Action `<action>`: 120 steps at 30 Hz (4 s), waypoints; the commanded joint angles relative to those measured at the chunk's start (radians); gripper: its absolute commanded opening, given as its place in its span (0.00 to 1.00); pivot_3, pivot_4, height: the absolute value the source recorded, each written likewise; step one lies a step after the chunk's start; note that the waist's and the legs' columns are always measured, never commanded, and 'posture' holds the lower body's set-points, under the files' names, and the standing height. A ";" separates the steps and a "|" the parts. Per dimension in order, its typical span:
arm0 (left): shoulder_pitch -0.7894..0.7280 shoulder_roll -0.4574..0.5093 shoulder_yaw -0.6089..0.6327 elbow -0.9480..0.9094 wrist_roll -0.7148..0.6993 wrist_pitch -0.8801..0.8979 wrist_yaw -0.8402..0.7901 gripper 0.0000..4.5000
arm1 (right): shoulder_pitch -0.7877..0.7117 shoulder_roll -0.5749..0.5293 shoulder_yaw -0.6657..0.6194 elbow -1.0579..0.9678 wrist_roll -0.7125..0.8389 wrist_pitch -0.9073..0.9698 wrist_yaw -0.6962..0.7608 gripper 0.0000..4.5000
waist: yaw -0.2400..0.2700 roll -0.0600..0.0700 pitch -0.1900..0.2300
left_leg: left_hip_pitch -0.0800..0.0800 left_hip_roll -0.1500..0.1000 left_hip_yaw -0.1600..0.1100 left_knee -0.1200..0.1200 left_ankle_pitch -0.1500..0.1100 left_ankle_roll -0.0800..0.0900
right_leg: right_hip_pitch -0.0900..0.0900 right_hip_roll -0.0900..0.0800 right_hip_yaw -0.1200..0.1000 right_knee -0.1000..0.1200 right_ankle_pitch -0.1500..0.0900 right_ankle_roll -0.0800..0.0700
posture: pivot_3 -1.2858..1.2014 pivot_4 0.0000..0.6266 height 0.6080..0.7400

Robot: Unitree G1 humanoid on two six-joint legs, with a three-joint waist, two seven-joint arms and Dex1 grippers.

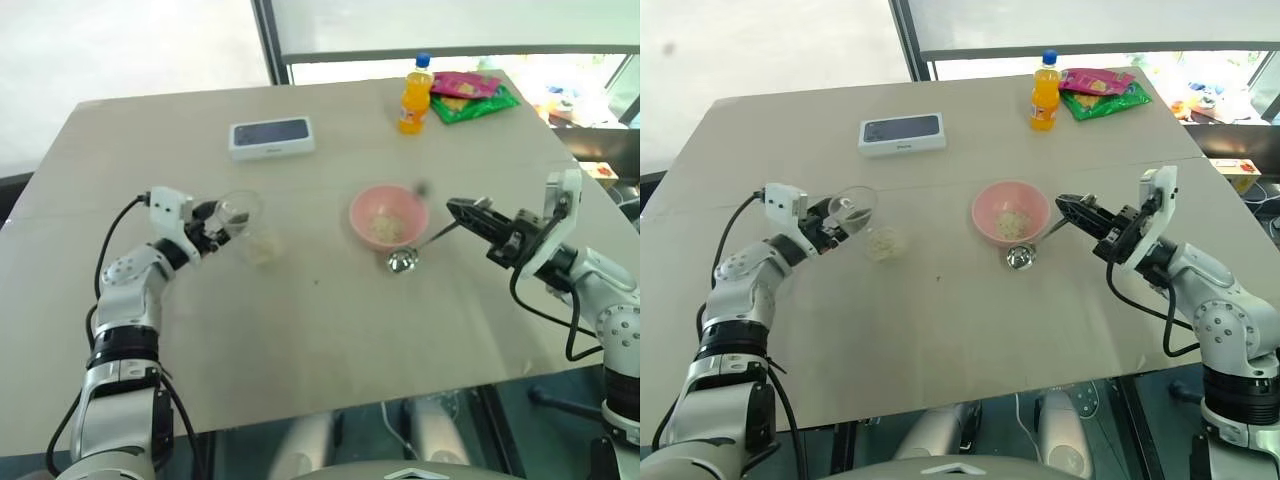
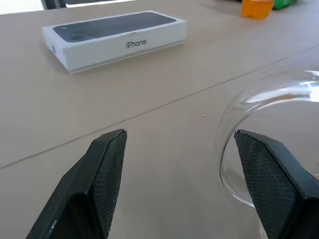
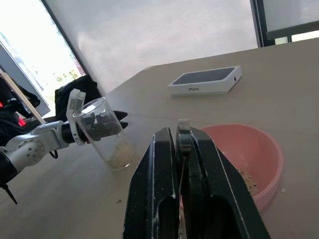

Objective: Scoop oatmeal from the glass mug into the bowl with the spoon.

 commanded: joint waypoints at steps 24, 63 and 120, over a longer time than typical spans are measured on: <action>0.004 -0.130 -0.058 -0.256 -0.054 0.086 0.015 0.01 | -0.227 0.030 0.020 0.009 0.020 -0.015 -0.057 0.00 | -0.003 0.000 -0.001 | 0.000 0.000 0.000 0.003 0.000 0.000 | 0.000 0.000 0.000 0.001 0.000 0.000 | 0.52 0.24 1.00; -0.089 -0.215 -0.212 -0.332 0.076 -0.015 0.063 0.01 | -0.605 0.114 0.538 0.301 -0.585 -0.151 0.117 0.00 | -0.006 0.000 -0.001 | -0.013 -0.002 -0.001 0.014 0.000 -0.001 | -0.009 0.000 -0.001 0.006 0.000 0.000 | 0.52 0.24 1.00; 0.062 -0.328 -0.185 -0.224 0.086 -0.159 0.188 0.01 | -0.843 0.497 -0.458 0.448 0.125 0.787 -0.870 0.00 | -0.011 0.003 -0.003 | -0.012 -0.002 0.006 0.015 0.000 0.000 | -0.014 0.000 0.009 0.017 0.000 0.000 | 0.52 0.24 1.00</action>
